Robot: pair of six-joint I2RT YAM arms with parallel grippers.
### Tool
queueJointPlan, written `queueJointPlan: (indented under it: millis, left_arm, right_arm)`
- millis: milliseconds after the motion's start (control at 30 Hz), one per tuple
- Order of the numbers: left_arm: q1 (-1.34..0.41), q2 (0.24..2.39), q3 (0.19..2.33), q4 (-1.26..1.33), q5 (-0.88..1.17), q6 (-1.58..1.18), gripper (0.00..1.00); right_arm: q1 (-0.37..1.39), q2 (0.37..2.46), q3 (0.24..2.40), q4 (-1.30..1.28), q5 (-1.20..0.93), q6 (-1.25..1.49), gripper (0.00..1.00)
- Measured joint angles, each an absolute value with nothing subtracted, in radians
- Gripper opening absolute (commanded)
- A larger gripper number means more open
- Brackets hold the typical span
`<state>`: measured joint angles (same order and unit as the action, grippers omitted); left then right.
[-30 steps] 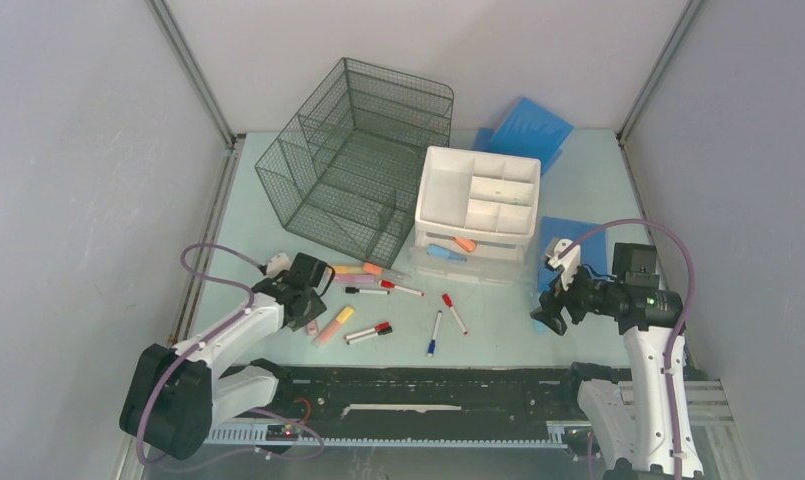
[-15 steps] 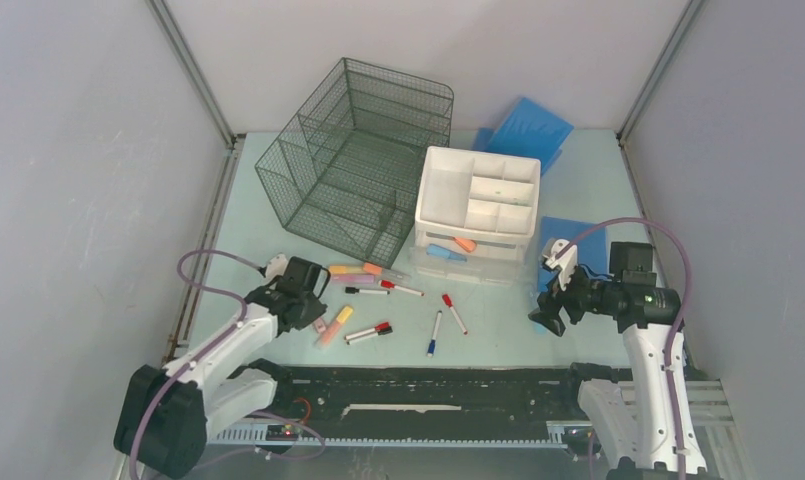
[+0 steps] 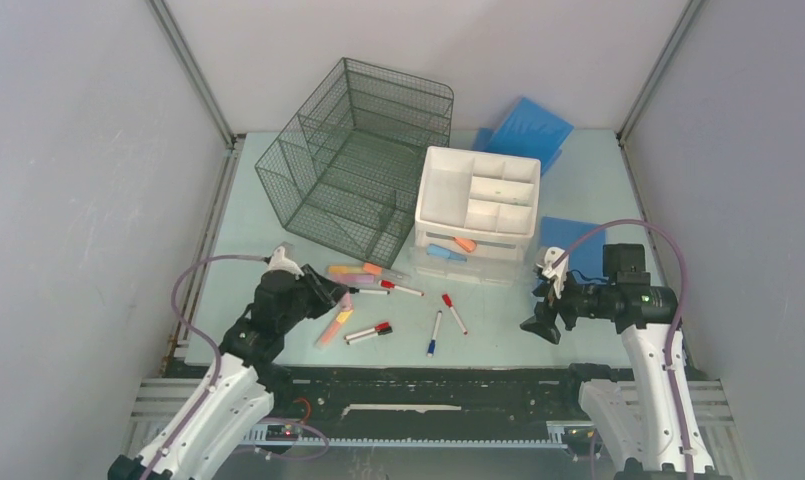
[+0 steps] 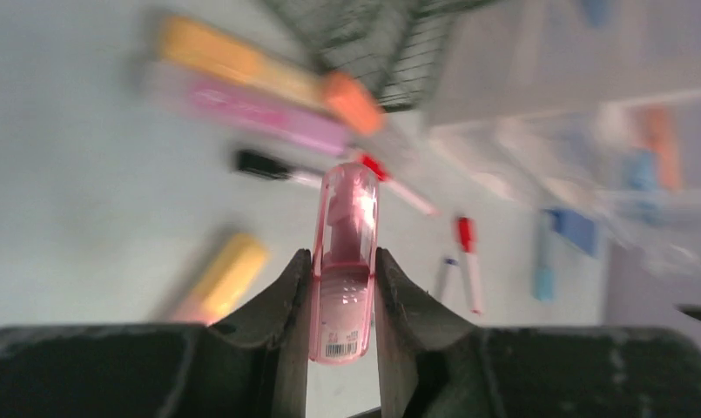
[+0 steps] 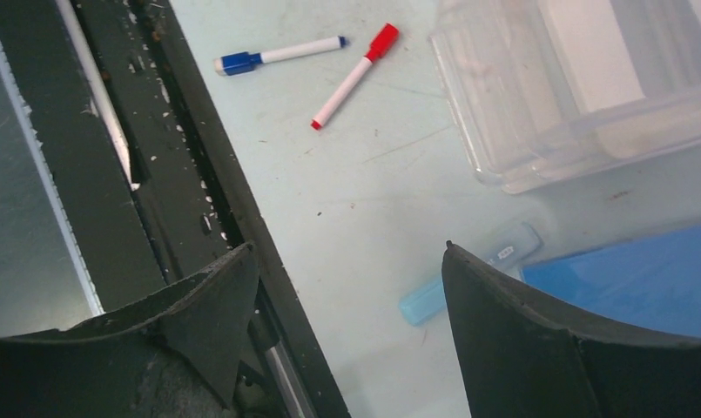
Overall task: Organize the desk
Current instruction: Pick up the stationery from the center of the board, then place the stationery in the drawer.
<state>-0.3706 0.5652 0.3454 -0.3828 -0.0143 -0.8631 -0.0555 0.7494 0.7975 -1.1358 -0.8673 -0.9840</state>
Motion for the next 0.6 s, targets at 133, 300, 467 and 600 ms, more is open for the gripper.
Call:
queueJointPlan:
  millis: [133, 300, 467, 600]
  left_arm:
    - [-0.393, 0.464, 0.281, -0.171, 0.163, -0.865, 0.0]
    - [-0.519, 0.413, 0.275, 0.089, 0.224, -0.873, 0.0]
    - [-0.714, 0.498, 0.313, 0.301, 0.164, -0.867, 0.0]
    - [-0.868, 0.614, 0.377, 0.426, 0.042, -0.838, 0.0]
  right_arm:
    - [-0.052, 0.744, 0.8, -1.187, -0.907, -1.032, 0.85]
    - [-0.031, 0.744, 0.844, -1.254, -0.955, -1.077, 0.85]
    - [0.046, 0.748, 0.9, -1.276, -1.013, -1.077, 0.84]
    - [0.142, 0.783, 0.952, -1.275, -1.058, -1.02, 0.84]
